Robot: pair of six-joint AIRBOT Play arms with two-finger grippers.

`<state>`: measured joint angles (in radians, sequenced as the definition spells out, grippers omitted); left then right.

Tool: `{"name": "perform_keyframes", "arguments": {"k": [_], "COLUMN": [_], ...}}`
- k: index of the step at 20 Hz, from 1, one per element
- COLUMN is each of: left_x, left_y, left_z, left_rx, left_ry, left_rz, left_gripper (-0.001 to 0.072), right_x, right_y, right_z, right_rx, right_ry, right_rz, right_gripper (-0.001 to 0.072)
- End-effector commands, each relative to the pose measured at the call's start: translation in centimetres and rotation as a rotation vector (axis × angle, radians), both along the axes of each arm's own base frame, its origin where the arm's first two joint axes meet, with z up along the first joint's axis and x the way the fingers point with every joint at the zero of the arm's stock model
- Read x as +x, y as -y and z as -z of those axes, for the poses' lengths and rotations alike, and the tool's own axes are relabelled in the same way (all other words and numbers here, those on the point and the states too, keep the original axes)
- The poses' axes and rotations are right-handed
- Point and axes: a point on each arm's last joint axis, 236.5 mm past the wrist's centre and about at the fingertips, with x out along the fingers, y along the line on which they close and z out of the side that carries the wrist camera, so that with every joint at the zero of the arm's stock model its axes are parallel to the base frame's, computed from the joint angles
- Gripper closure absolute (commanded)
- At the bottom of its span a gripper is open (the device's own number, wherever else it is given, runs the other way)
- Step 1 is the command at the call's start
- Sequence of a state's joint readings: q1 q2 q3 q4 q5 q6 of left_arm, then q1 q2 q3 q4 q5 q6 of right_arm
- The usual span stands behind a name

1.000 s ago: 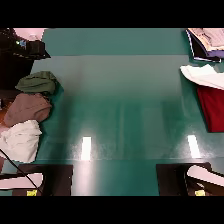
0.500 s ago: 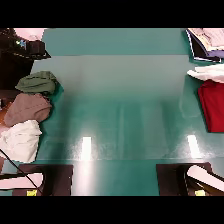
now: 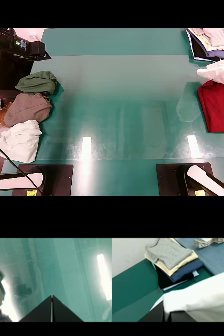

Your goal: Fold the shirts.

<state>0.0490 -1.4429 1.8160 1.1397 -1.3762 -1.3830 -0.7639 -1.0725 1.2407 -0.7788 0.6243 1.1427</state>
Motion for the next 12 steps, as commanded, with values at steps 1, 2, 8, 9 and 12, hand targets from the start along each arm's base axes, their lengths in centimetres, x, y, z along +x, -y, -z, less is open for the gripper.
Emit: {"name": "perform_keyframes", "arguments": {"k": [1,2,8,9,12], "left_x": [-0.3,-0.3,-0.3,-0.3,-0.3], "left_y": [0.0,0.0,0.0,0.0,0.0], "left_z": [0.2,0.2,0.2,0.2,0.1], "left_rx": [0.004,0.004,0.017,0.017,0.028], "left_ry": [-0.012,-0.012,-0.002,-0.001,0.009], "left_rz": [0.009,0.009,0.028,0.029,0.043], "left_gripper": [0.0681,0.0681,0.0681,0.0681,0.0681], "right_x": [-1.0,-1.5,-7.4,-8.9,-13.6], "right_y": [-1.0,-1.4,-1.7,-1.1,0.0], "right_z": [0.5,1.5,7.6,8.4,10.7], "right_rx": [-0.050,-0.067,-0.061,-0.035,0.022], "right_ry": [-0.072,-0.134,-0.513,-0.571,-0.758], "right_rz": [-0.030,-0.052,-0.035,0.017,0.141], "right_gripper": [0.0701,0.0700,0.0697,0.0697,0.0693]}}
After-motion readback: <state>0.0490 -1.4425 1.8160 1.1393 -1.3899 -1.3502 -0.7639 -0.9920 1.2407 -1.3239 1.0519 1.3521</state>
